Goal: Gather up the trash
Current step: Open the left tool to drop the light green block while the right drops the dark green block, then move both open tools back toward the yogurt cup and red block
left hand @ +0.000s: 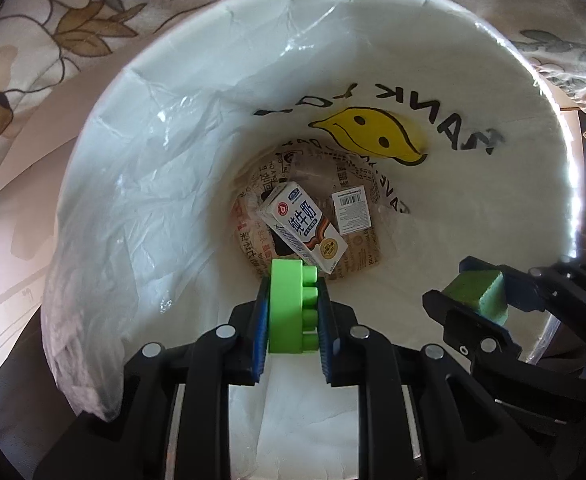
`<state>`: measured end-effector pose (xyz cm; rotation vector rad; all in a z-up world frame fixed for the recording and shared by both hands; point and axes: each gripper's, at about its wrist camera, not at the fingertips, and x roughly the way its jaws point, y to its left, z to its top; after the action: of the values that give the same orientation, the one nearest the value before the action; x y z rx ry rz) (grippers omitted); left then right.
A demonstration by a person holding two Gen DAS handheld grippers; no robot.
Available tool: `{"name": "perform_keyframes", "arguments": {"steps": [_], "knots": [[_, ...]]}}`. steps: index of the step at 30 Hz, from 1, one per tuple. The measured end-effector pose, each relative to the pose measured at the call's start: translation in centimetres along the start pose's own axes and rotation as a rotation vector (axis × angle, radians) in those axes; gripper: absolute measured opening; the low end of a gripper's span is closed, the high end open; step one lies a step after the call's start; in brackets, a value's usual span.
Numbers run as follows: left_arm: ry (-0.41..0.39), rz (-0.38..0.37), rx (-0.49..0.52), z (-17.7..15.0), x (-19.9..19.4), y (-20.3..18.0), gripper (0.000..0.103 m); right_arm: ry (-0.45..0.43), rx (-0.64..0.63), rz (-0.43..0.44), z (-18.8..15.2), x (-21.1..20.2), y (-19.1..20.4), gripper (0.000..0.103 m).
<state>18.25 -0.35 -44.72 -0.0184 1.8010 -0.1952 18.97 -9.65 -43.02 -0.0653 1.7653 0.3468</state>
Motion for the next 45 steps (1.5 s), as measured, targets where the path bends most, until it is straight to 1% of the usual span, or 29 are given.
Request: {"name": "perform_keyframes", "arguments": {"steps": [2, 4, 12, 16, 20, 22, 24, 26, 31, 34, 35, 37, 40, 43, 45], "knots": [[0.015, 0.016, -0.006, 0.0, 0.3, 0.1, 0.035, 0.02, 0.007, -0.021, 0.0, 0.0, 0.1, 0.035], [0.019, 0.026, -0.011, 0.0, 0.5, 0.1, 0.04, 0.02, 0.008, -0.028, 0.1, 0.3, 0.0, 0.035], [0.012, 0.013, -0.013, 0.0, 0.7, 0.4, 0.041, 0.001, -0.008, -0.036, -0.3, 0.0, -0.1, 0.035], [-0.012, 0.031, 0.019, -0.4, 0.0, 0.1, 0.041, -0.026, -0.038, -0.076, -0.7, -0.5, 0.6, 0.035], [-0.034, 0.05, 0.042, -1.0, -1.0, -0.4, 0.045, -0.04, -0.041, -0.081, -1.5, -1.3, 0.8, 0.036], [-0.049, 0.062, 0.044, -1.4, -1.6, -0.4, 0.049, -0.056, -0.045, -0.1, -1.9, -1.8, 0.8, 0.04], [-0.059, 0.074, 0.043, -1.9, -2.2, -0.2, 0.05, -0.078, -0.054, -0.127, -2.4, -2.5, 0.9, 0.04], [-0.071, 0.082, 0.037, -2.4, -3.1, 0.0, 0.05, -0.08, -0.06, -0.124, -2.9, -3.1, 1.0, 0.04], [-0.139, 0.112, 0.06, -3.9, -6.6, -0.1, 0.05, -0.12, -0.073, -0.122, -4.5, -5.8, 1.0, 0.04], [-0.202, 0.12, 0.082, -5.0, -9.5, -0.4, 0.056, -0.164, -0.092, -0.128, -5.3, -8.4, 0.9, 0.04], [-0.225, 0.118, 0.089, -5.4, -10.6, -0.6, 0.058, -0.186, -0.097, -0.129, -5.6, -9.5, 0.9, 0.041], [-0.265, 0.109, 0.109, -6.2, -12.8, -0.9, 0.06, -0.247, -0.105, -0.137, -6.2, -11.9, 0.9, 0.047], [-0.326, 0.119, 0.15, -7.2, -16.3, -1.7, 0.062, -0.349, -0.111, -0.155, -6.8, -15.7, 0.8, 0.051], [-0.393, 0.116, 0.179, -8.0, -19.8, -2.3, 0.064, -0.434, -0.104, -0.155, -7.4, -19.1, 0.6, 0.053], [-0.442, 0.122, 0.183, -8.3, -22.2, -2.6, 0.068, -0.471, -0.098, -0.139, -7.7, -21.2, 0.3, 0.054]]}}
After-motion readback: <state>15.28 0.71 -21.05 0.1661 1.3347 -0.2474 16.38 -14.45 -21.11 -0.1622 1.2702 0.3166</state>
